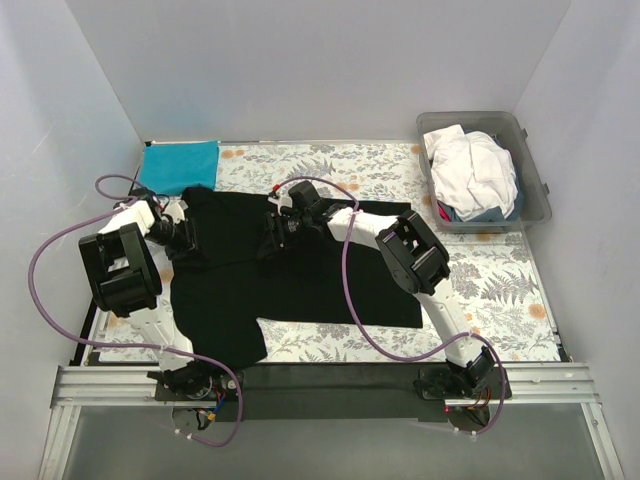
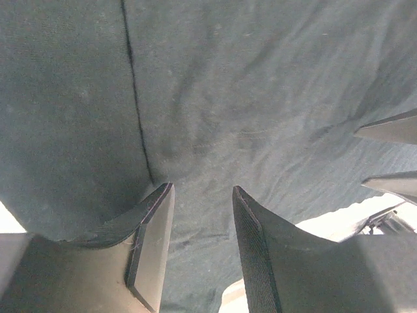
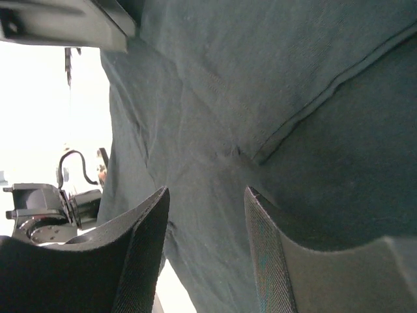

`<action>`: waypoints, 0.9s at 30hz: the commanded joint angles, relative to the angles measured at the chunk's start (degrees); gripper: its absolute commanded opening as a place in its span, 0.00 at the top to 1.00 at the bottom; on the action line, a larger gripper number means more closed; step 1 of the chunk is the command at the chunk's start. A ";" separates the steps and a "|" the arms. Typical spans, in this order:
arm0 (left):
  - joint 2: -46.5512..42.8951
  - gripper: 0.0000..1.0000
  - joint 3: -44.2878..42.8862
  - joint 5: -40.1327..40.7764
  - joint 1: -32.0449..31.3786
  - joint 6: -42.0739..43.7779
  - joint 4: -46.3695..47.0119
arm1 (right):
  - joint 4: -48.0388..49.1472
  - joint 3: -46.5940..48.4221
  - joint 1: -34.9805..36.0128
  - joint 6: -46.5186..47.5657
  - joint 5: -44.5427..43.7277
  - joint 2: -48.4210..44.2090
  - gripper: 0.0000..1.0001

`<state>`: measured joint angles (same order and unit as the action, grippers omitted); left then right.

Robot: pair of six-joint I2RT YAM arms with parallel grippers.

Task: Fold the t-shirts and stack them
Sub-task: Fold the tshirt

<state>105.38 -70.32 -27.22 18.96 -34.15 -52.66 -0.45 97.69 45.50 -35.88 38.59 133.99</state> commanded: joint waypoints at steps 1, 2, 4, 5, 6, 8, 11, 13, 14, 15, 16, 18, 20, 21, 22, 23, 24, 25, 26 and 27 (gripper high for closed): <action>0.35 0.60 0.89 0.94 0.29 -0.92 1.42 | 2.73 1.36 0.21 -1.12 -1.06 1.00 0.43; 0.26 0.60 1.07 1.55 0.37 -0.92 1.51 | 2.73 1.36 0.29 -1.12 -1.41 1.53 0.43; 0.17 0.59 1.15 1.73 0.38 -1.00 1.77 | 2.73 1.54 0.56 -1.39 -1.85 2.06 0.43; 0.26 0.58 1.07 1.73 0.38 -1.00 1.69 | 2.82 1.54 0.56 -1.56 -2.02 2.58 0.43; 0.35 0.58 0.89 1.82 0.38 -1.00 1.69 | 2.82 1.71 0.65 -2.00 -2.37 3.28 0.43; 0.52 0.57 0.89 2.26 0.46 -1.09 1.69 | 2.82 2.15 0.74 -2.53 -2.81 4.08 0.43; 0.26 0.57 1.50 2.44 0.55 -1.00 1.60 | 3.26 4.08 1.00 -3.06 -2.73 5.57 0.44; 0.26 0.57 1.86 2.61 0.64 -0.74 1.78 | 3.70 4.79 1.00 -3.76 -2.20 6.01 0.45; 0.35 0.57 1.86 2.44 0.81 -0.65 1.95 | 3.87 5.14 1.09 -3.85 -2.11 6.02 0.46; 0.44 0.57 1.94 2.44 0.81 -0.65 1.86 | 4.05 5.49 1.00 -3.94 -2.11 5.93 0.47; 0.52 0.57 1.77 2.26 0.90 -0.57 1.95 | 4.23 5.76 1.00 -4.37 -1.77 5.58 0.47; 0.79 0.57 1.60 2.17 0.90 -0.57 2.04 | 5.02 5.76 1.00 -4.81 -1.67 5.05 0.48; 0.96 0.57 1.59 2.09 0.90 -0.65 2.13 | 5.37 6.54 1.00 -4.82 -1.76 5.22 0.51; 0.96 0.57 1.59 2.00 0.90 -0.74 2.04 | 5.46 6.64 1.00 -4.82 -1.85 5.40 0.53; 1.14 0.57 1.59 2.52 0.99 -0.83 2.13 | 5.46 6.55 1.00 -4.82 -1.85 5.40 0.58; 1.14 0.58 1.59 2.87 0.99 -1.00 2.21 | 5.46 6.37 1.00 -4.82 -1.85 5.40 0.61; 1.23 0.58 1.51 3.23 1.08 -1.09 2.30 | 5.54 5.85 1.00 -4.99 -1.76 5.40 0.63; 0.97 0.61 1.51 3.66 1.08 -1.27 2.48 | 5.63 5.67 1.09 -5.16 -1.50 5.40 0.69; 0.88 0.61 1.51 3.76 1.34 -1.44 2.65 | 5.63 5.32 0.91 -5.34 -1.41 5.40 0.74; 0.79 0.61 1.51 3.93 1.43 -1.53 2.74 | 5.72 4.97 0.91 -5.34 -1.41 5.40 0.78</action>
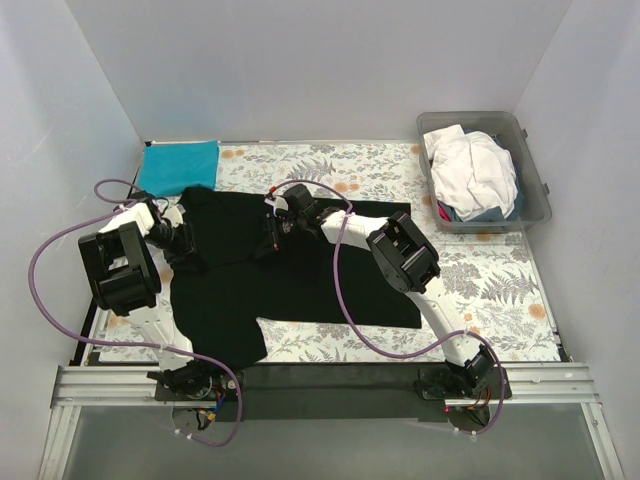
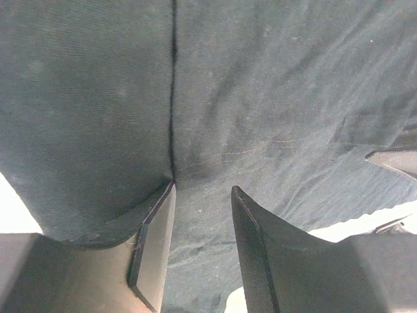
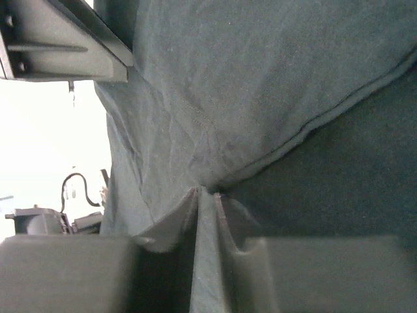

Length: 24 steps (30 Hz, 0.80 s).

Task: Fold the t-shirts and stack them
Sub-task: Fold the tshirt

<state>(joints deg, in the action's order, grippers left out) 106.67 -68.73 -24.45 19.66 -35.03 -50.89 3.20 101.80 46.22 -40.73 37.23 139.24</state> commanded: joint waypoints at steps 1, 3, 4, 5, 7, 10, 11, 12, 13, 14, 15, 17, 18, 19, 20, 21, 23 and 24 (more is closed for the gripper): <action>-0.59 0.62 -0.18 1.42 0.82 -0.74 1.06 | 2.16 0.86 0.19 -0.66 -0.06 0.15 0.86; -0.68 0.62 -0.53 1.94 0.73 -0.75 1.06 | 2.25 0.86 0.10 -0.67 0.03 0.15 0.94; -0.68 0.62 -0.70 2.30 0.73 -0.75 1.06 | 2.25 0.94 0.10 -0.67 0.03 0.15 0.99; -0.68 0.63 -0.70 2.99 0.82 -0.75 1.06 | 2.42 0.95 0.01 -0.58 0.03 0.07 0.99; -0.33 0.63 -0.79 3.61 0.82 -0.57 0.89 | 2.51 0.95 0.01 -0.67 0.47 -0.11 0.99; -0.24 0.63 -0.53 3.53 0.82 -0.66 1.32 | 2.86 1.12 -0.07 -0.49 0.91 -0.28 0.99; -0.06 0.64 -0.79 3.36 0.82 -0.83 1.50 | 2.95 1.12 -0.16 -0.58 0.91 -0.20 0.99; 1.16 0.68 -1.92 1.35 0.73 -1.36 1.59 | 3.39 0.86 -0.16 -0.49 1.26 -0.46 0.99; 1.34 0.69 -1.93 0.81 0.73 -1.36 1.59 | 3.39 0.86 -0.16 -0.49 1.35 -0.63 0.99; 1.61 0.69 -2.28 0.28 0.73 -1.27 1.50 | 3.56 0.68 -0.16 -0.40 1.61 -0.72 0.99; 1.70 0.70 -2.72 -0.24 0.73 -1.27 1.41 | 3.83 0.68 -0.16 -0.40 1.79 -0.90 0.99; 1.96 0.70 -2.99 -1.21 0.64 -1.36 1.32 | 3.92 0.77 -0.25 -0.32 1.97 -0.90 0.99; 2.05 0.70 -3.34 -1.48 0.73 -1.36 1.15 | 3.92 0.94 -0.25 -0.31 1.97 -0.81 0.99; 2.22 0.71 -3.43 -1.83 0.73 -1.36 1.06 | 4.00 1.03 -0.25 -0.31 1.97 -0.81 0.99; 2.14 0.71 -3.43 -2.01 0.64 -1.36 0.97 | 4.00 1.03 -0.25 -0.31 1.97 -0.81 0.99; 2.14 0.71 -3.43 -2.10 0.64 -1.36 1.06 | 4.00 0.95 -0.34 -0.23 2.05 -0.81 0.99; 1.70 0.74 -3.69 -2.71 0.64 -1.62 1.06 | 4.00 0.68 -0.34 -0.23 2.14 -0.90 0.99; 1.52 0.76 -3.69 -2.89 0.64 -1.71 0.97 | 4.00 0.59 -0.42 -0.23 2.14 -0.99 0.99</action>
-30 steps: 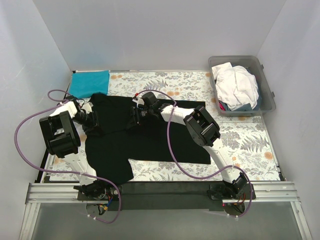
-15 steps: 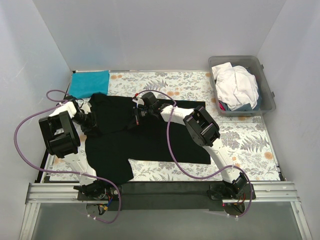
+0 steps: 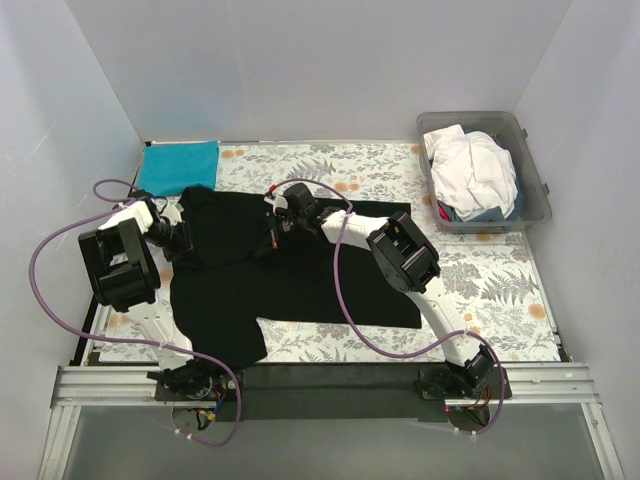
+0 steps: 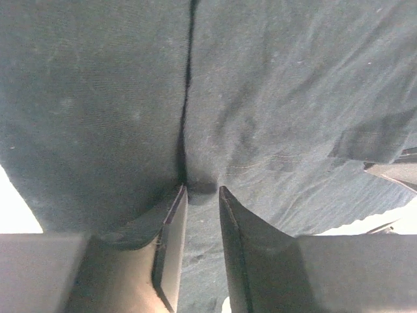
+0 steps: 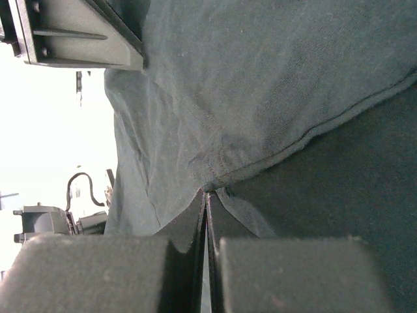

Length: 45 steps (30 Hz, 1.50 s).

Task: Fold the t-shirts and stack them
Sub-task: Fold the tshirt

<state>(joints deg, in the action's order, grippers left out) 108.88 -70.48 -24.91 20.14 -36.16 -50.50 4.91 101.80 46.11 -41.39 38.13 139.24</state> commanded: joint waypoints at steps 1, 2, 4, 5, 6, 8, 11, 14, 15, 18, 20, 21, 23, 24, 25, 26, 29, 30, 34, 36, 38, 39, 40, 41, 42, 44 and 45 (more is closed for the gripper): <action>-0.95 0.76 -2.21 -2.60 0.16 -0.58 0.58 | 2.30 0.42 -0.32 0.34 1.42 -0.99 0.99; -1.04 0.76 -2.29 -2.69 0.16 -0.58 0.32 | 2.30 0.42 -0.40 0.34 1.60 -1.07 0.99; -1.21 0.78 -2.38 -2.60 0.16 -0.31 0.05 | 2.39 0.42 -0.40 0.43 1.68 -1.25 0.99; -1.30 0.83 -2.38 -2.34 0.16 -0.23 -0.12 | 2.30 0.42 -0.49 0.43 1.69 -1.43 0.99; -1.39 0.87 -2.38 -2.25 0.16 -0.05 -0.30 | 2.39 0.42 -0.58 0.34 1.69 -1.51 0.99; -1.92 1.00 -2.38 -1.90 0.16 0.13 -0.47 | 2.39 0.33 -0.67 0.34 1.77 -1.69 0.99; -2.62 1.00 -2.30 -1.46 0.16 0.39 -0.91 | 2.30 0.07 -0.76 0.34 2.04 -2.04 0.99; -3.32 1.00 -2.21 -1.11 0.34 0.74 -1.53 | 2.39 -0.11 -0.84 0.17 2.48 -2.39 0.99; -3.93 1.00 -2.29 -1.11 0.25 0.83 -1.70 | 2.48 -0.28 -0.84 0.17 2.56 -2.74 0.99; -5.43 1.00 -2.91 -0.85 0.25 1.01 -2.85 | 2.48 -1.51 -0.84 -0.27 2.65 -3.97 0.99; -6.31 1.00 -3.09 -0.23 0.25 1.27 -3.63 | 2.65 -2.04 -0.84 -0.62 2.83 -4.59 0.99; -7.10 1.00 -3.26 -0.23 0.25 1.53 -3.90 | 2.74 -2.39 -0.84 -0.71 2.91 -5.11 0.99; -7.63 1.00 -3.35 0.03 0.34 1.80 -4.86 | 2.74 -2.92 -0.84 -0.80 2.83 -5.82 0.99; -8.15 1.00 -3.35 0.03 0.34 1.88 -5.04 | 2.83 -3.10 -0.84 -0.98 2.83 -6.08 0.99; -8.33 1.00 -3.18 0.03 0.42 1.88 -5.22 | 2.91 -3.62 -0.84 -1.24 2.91 -6.35 0.99; -8.59 1.00 -3.26 0.29 0.43 1.97 -5.48 | 3.00 -3.80 -0.84 -1.41 3.09 -6.61 0.99; -9.12 1.00 -3.09 0.56 0.69 2.15 -6.10 | 3.79 -5.03 -0.84 -2.12 3.53 -7.92 0.99; -9.56 1.00 -3.00 0.47 0.78 2.24 -6.28 | 4.32 -5.38 -0.84 -2.21 3.62 -8.10 0.99; -10.88 1.00 -2.91 0.47 1.04 2.67 -7.77 | 4.85 -6.78 -0.84 -3.00 4.23 -8.90 0.99; -11.67 1.00 -2.74 0.47 1.22 2.94 -8.30 | 5.11 -7.49 -0.76 -3.17 4.41 -9.16 0.99; -12.11 1.00 -2.30 0.82 1.22 3.55 -9.08 | 5.20 -7.84 -0.76 -3.35 4.67 -9.16 0.99; -12.72 1.00 -1.86 0.91 1.22 3.64 -9.35 | 5.29 -8.19 -0.76 -3.44 4.76 -9.25 0.99; -13.08 1.00 -1.68 1.17 1.30 3.90 -9.61 | 5.38 -8.28 -0.76 -3.53 4.94 -9.25 0.99; -13.43 1.00 -1.51 1.35 1.39 4.08 -9.96 | 5.46 -8.54 -0.67 -3.79 5.02 -9.34 0.99; -14.21 1.00 -1.24 1.26 1.39 4.34 -10.23 | 5.73 -8.72 -0.58 -3.88 5.02 -9.60 0.99; -14.92 1.00 -0.89 1.26 1.39 4.61 -11.19 | 5.90 -9.34 -0.41 -4.14 5.29 -9.86 0.99; -15.45 1.00 -0.72 1.18 1.48 4.87 -11.63 | 6.08 -9.51 -0.40 -4.23 5.38 -10.21 0.99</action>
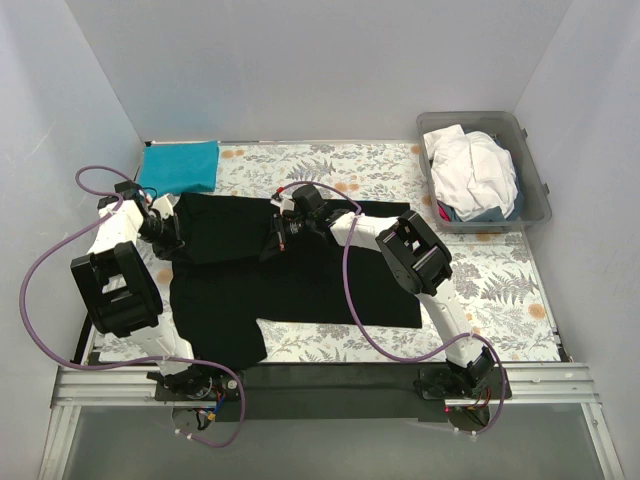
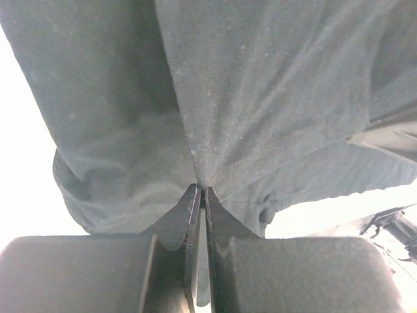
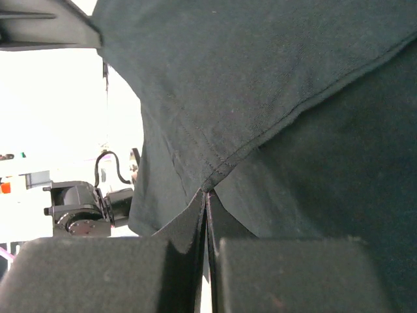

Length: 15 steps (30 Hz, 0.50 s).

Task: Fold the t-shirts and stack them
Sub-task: Fold the tshirt

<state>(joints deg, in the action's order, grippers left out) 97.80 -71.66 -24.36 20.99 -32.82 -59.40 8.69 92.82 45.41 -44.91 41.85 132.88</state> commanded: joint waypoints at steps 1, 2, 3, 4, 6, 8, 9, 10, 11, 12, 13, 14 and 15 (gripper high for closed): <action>-4.63 1.00 0.55 0.54 0.63 1.70 -3.00 | 2.39 -0.88 0.38 -0.71 1.83 -4.03 0.99; -4.90 1.00 0.90 0.45 0.54 1.88 -3.62 | 2.56 -0.88 0.47 -0.97 2.01 -4.21 0.99; -5.42 1.00 1.08 0.45 0.63 2.05 -3.88 | 2.65 -1.06 0.47 -1.06 2.10 -4.56 0.99; -5.69 1.00 1.26 0.63 0.63 2.40 -4.06 | 2.65 -1.23 0.56 -1.15 2.19 -4.73 0.99; -6.56 1.00 1.87 1.06 0.63 2.84 -4.76 | 2.82 -1.67 0.56 -1.15 2.19 -5.35 0.99; -7.18 1.00 2.05 1.42 0.63 3.29 -5.29 | 2.83 -2.20 0.56 -1.24 2.45 -5.79 0.99; -7.62 1.00 1.96 1.68 0.71 3.46 -5.64 | 2.91 -2.37 0.65 -1.32 2.54 -5.88 0.99; -7.80 1.00 1.87 1.77 0.63 4.07 -6.43 | 2.91 -2.72 0.65 -1.33 2.63 -6.05 0.99; -7.89 1.00 1.61 1.68 0.63 4.43 -7.04 | 3.00 -3.25 0.73 -1.33 2.63 -6.31 0.99; -8.06 1.00 1.61 1.60 0.71 4.78 -7.57 | 3.00 -3.43 0.73 -1.33 2.71 -6.40 0.99; -8.15 1.00 1.61 1.60 0.63 4.96 -8.45 | 3.00 -3.60 0.82 -1.41 2.98 -6.49 0.99; -8.24 1.00 1.52 1.60 0.63 5.39 -8.72 | 3.00 -3.78 0.82 -1.41 2.98 -6.67 0.99; -8.59 1.00 1.70 1.68 0.63 5.48 -8.89 | 3.00 -4.22 0.91 -1.41 2.98 -6.84 0.99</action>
<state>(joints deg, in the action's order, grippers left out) 93.12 -69.89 -23.31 21.28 -29.30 -65.17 9.87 89.67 45.89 -46.13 43.59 129.34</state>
